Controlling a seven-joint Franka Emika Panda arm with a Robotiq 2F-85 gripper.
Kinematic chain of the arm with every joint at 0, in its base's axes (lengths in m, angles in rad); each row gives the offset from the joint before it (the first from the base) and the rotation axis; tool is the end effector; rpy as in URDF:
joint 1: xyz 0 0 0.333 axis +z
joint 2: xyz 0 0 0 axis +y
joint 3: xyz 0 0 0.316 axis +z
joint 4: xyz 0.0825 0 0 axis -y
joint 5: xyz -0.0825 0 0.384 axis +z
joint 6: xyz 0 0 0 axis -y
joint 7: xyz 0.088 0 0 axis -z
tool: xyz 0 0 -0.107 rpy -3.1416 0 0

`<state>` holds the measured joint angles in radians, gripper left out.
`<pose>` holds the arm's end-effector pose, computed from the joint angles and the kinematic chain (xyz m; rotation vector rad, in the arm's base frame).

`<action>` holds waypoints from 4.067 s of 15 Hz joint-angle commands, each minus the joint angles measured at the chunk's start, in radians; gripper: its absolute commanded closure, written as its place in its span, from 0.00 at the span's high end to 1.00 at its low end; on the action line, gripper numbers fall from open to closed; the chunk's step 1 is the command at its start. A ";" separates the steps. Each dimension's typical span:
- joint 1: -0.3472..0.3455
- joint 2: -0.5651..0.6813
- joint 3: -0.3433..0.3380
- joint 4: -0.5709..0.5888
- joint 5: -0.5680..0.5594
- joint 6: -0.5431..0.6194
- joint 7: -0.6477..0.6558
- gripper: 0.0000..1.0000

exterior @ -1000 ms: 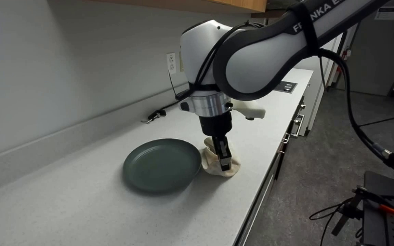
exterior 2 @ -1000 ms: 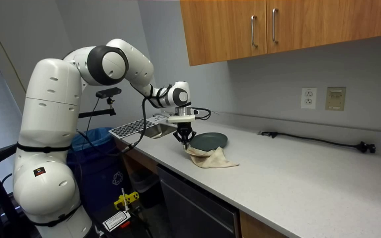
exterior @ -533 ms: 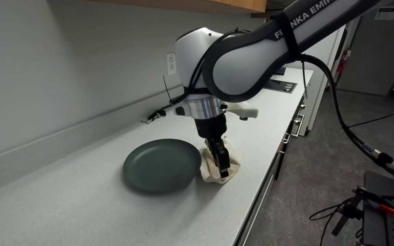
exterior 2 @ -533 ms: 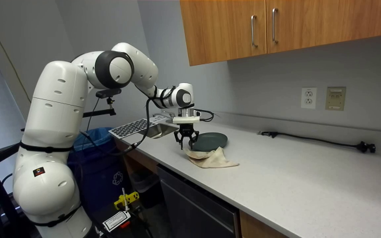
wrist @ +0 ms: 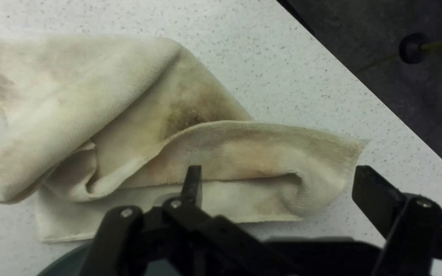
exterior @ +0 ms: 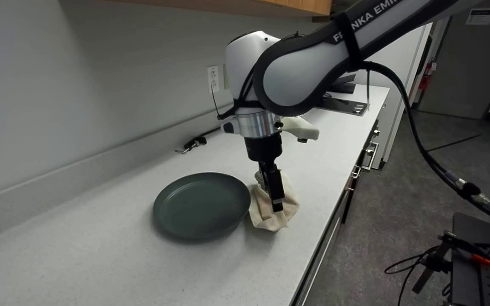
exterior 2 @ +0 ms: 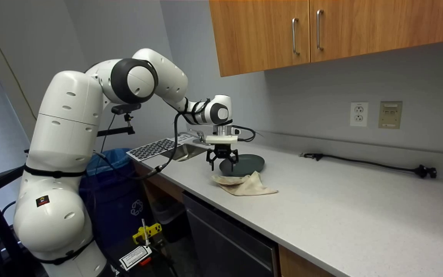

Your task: Unfold the towel

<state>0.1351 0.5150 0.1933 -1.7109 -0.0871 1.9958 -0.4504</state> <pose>0.6147 0.1924 0.2797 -2.8385 -1.2160 0.3372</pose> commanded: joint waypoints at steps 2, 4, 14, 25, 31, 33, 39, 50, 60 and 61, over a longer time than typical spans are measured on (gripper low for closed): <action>-0.069 0.038 -0.013 0.015 0.110 0.074 0.029 1.00; -0.088 0.065 -0.018 0.028 0.138 0.094 0.029 1.00; -0.149 0.168 -0.016 0.097 0.259 0.170 0.072 0.53; -0.168 0.148 -0.024 0.090 0.286 0.249 0.115 0.00; -0.091 -0.024 -0.100 -0.065 0.117 0.267 0.251 0.00; -0.065 -0.089 -0.132 -0.130 0.046 0.275 0.324 0.00; -0.026 -0.264 -0.173 -0.324 -0.103 0.311 0.527 0.00; -0.031 -0.410 -0.152 -0.645 -0.073 0.440 0.775 0.00; -0.035 -0.443 -0.126 -0.811 0.104 0.621 0.769 0.00; -0.035 -0.446 -0.124 -0.817 0.108 0.623 0.765 0.07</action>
<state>0.0975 0.1155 0.0630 -2.4769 -0.0143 2.5859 0.3235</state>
